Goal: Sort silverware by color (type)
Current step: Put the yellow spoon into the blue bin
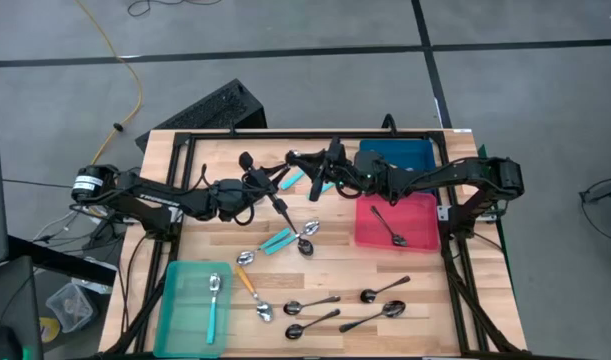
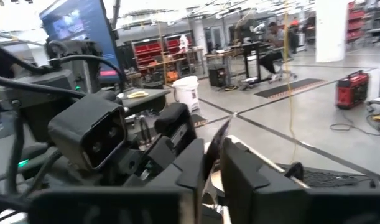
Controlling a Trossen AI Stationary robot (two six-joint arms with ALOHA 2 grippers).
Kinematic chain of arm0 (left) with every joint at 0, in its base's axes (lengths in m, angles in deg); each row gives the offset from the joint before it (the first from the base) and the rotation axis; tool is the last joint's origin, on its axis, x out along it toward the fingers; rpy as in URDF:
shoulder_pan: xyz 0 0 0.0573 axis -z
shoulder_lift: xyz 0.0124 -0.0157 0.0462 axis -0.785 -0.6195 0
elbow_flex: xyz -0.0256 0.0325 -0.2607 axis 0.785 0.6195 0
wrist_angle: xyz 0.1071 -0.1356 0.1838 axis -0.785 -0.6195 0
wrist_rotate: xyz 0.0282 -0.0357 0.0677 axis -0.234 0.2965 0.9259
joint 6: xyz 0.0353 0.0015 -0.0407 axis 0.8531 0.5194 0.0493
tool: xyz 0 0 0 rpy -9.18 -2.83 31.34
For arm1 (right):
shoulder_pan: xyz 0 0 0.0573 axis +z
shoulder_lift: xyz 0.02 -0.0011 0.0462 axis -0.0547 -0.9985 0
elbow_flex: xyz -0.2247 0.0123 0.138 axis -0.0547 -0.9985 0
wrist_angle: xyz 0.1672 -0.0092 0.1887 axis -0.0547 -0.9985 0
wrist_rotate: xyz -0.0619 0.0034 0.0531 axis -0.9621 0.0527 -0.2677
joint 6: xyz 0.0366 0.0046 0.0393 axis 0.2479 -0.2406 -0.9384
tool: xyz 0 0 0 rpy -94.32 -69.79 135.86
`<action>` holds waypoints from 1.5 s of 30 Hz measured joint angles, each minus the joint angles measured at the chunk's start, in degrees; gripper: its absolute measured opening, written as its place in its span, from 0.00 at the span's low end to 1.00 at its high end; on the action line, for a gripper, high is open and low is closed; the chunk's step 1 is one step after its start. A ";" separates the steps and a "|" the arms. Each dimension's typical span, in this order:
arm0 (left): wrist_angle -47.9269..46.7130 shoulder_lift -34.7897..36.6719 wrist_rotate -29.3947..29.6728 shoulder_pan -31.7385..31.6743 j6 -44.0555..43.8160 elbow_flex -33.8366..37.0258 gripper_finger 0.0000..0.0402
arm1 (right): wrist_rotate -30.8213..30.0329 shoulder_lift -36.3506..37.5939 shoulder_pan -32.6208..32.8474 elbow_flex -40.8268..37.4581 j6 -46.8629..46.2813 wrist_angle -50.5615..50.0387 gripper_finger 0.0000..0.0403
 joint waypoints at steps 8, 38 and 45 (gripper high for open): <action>-0.01 -0.02 -1.04 -0.01 1.08 0.02 0.12 | 3.51 0.00 0.11 0.04 -0.16 -0.39 0.05; -20.61 0.17 4.00 -0.27 -11.50 0.00 0.49 | -31.10 10.19 1.95 0.00 6.10 -38.28 0.05; -20.64 0.17 1.86 -0.28 -15.02 0.00 0.49 | -42.74 10.51 2.62 0.01 2.08 -58.51 0.05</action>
